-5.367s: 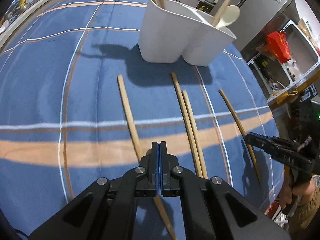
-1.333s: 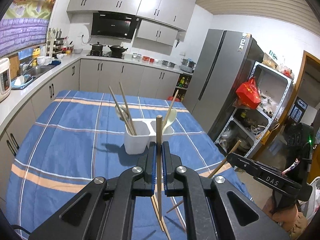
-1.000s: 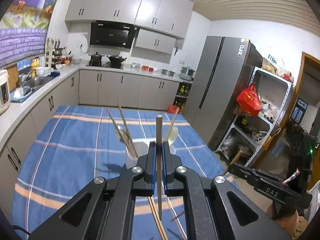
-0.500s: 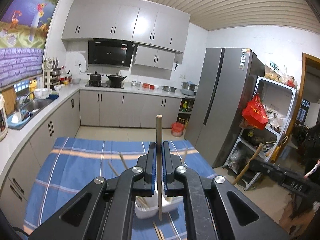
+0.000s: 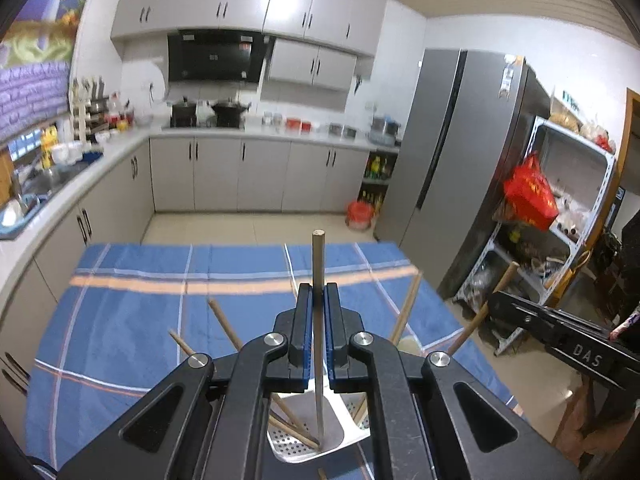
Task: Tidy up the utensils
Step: 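Carry both upright chopsticks above the holder compartments, then lower the chopsticks into the holder and open both tools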
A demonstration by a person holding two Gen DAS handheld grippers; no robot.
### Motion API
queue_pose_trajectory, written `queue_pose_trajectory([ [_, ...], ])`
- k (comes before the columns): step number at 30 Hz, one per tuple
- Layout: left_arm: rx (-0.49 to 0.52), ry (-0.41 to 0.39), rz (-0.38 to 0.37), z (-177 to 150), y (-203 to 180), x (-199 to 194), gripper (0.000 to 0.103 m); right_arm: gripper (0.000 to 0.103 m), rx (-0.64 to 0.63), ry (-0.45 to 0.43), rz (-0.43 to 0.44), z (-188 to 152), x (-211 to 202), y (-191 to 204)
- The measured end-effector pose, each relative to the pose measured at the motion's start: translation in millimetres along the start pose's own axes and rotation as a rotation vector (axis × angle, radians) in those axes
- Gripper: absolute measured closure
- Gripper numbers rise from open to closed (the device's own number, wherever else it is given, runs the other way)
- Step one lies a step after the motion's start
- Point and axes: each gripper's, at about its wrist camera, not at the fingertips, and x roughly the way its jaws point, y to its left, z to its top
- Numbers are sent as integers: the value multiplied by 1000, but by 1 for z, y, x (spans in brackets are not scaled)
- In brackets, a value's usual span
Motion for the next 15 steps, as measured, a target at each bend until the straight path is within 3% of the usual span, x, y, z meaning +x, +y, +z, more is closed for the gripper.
queue_pose_trajectory([
  [9,-9,45,-4,-16,8,25,98,94,71,46,1,-13,28,-18],
  [10,-14,45,-6,-17,9,24,98,89,73,48,3,-13,29,-17],
  [13,-25,42,-9,-18,9,17,97,57,77,41,2,-13,28,-20],
  [15,-25,31,-7,-17,9,10,96,52,77,31,5,-13,24,-19],
])
